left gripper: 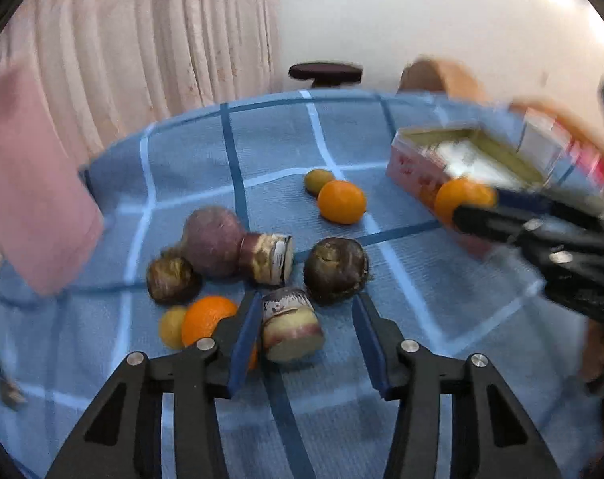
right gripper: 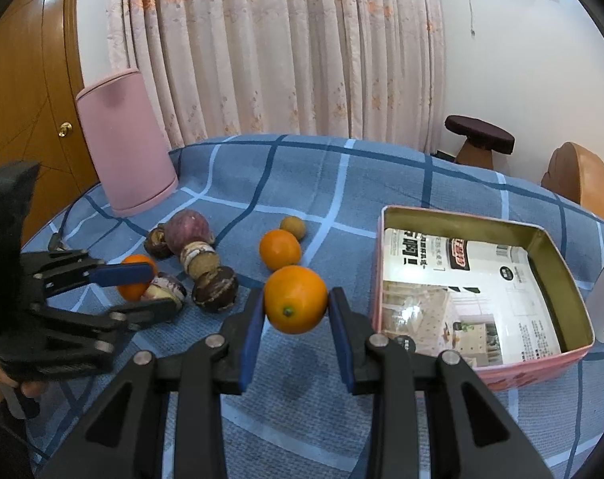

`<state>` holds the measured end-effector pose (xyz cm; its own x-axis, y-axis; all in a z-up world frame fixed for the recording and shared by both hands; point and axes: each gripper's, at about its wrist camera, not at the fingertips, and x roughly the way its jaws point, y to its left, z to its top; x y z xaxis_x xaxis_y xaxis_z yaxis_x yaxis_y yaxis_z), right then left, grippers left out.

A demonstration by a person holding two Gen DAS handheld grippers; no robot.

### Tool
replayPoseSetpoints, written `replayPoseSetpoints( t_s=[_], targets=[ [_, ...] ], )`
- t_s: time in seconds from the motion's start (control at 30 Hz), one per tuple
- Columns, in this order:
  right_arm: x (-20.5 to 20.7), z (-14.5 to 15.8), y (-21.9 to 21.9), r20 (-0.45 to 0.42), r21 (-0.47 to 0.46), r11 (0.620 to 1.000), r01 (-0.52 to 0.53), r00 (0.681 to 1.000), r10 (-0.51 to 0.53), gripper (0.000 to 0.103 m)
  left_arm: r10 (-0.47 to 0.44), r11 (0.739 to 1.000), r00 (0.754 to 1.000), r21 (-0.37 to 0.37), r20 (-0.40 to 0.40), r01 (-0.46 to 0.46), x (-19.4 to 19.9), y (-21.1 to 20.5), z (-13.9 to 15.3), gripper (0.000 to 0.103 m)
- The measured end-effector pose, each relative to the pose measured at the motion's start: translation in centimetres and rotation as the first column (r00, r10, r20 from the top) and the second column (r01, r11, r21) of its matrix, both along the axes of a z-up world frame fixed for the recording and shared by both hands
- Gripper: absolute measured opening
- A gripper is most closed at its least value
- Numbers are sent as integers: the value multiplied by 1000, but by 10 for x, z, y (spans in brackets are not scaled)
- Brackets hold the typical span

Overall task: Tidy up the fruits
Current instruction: 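Lift the orange with the right tool while the left tool approaches the dark brown fruit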

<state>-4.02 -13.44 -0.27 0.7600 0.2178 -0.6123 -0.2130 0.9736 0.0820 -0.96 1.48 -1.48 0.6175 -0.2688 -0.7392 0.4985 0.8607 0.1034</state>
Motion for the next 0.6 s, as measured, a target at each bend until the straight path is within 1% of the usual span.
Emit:
replayPoseSetpoints(
  t_s=[0.07, 0.1, 0.17, 0.2, 0.23, 0.27, 0.3, 0.33, 0.37, 0.4, 0.43, 0.5, 0.57, 0.6],
  targets=[
    [0, 0, -1, 2, 2, 1000, 3, 1000, -3, 36, -4, 991, 999, 136, 50, -3, 1, -25, -6, 52],
    [0, 0, -2, 3, 4, 1000, 5, 1000, -5, 36, -13, 988, 998, 152, 59, 4, 3, -30, -6, 52],
    [-1, 2, -5, 7, 12, 1000, 12, 1000, -12, 35, -28, 987, 998, 157, 62, 18, 1, -33, -6, 51],
    [-1, 3, -6, 9, 16, 1000, 15, 1000, -15, 35, -35, 990, 997, 140, 64, 26, -2, -31, -4, 50],
    [-1, 4, -7, 11, 20, 1000, 19, 1000, -19, 35, -33, 992, 997, 125, 68, 24, -2, -26, -3, 41],
    [-1, 5, -9, 14, 26, 999, 22, 1000, -23, 35, -23, 996, 997, 91, 78, 16, -2, -20, -1, 29],
    [-2, 7, -10, 19, 32, 999, 26, 999, -27, 35, -10, 1000, 997, 27, 71, 8, -1, -11, 2, 27],
    [-3, 8, -11, 22, 35, 999, 27, 999, -28, 35, 8, 999, 999, -42, 45, -6, 3, -3, 5, 26],
    [-4, 10, -12, 28, 38, 999, 28, 999, -29, 35, 21, 997, 999, -74, 37, -18, 4, -2, 5, 26],
    [-5, 11, -12, 33, 39, 999, 28, 999, -29, 35, 35, 994, 998, -109, 44, -30, 5, 0, 8, 26],
    [-6, 12, -12, 37, 38, 999, 27, 999, -29, 35, 34, 993, 998, -119, 57, -27, 4, -3, 11, 26],
    [-7, 13, -12, 49, 32, 999, 29, 998, -31, 35, 4, 989, 995, -147, 96, 11, -5, -9, 20, 26],
    [-8, 15, -13, 54, 38, 999, 30, 998, -32, 36, -41, 983, 994, -174, 97, 57, -8, -16, 27, 26],
    [-8, 15, -15, 54, 42, 999, 30, 998, -32, 36, -49, 984, 995, -166, 92, 64, -7, -21, 26, 26]
  ],
)
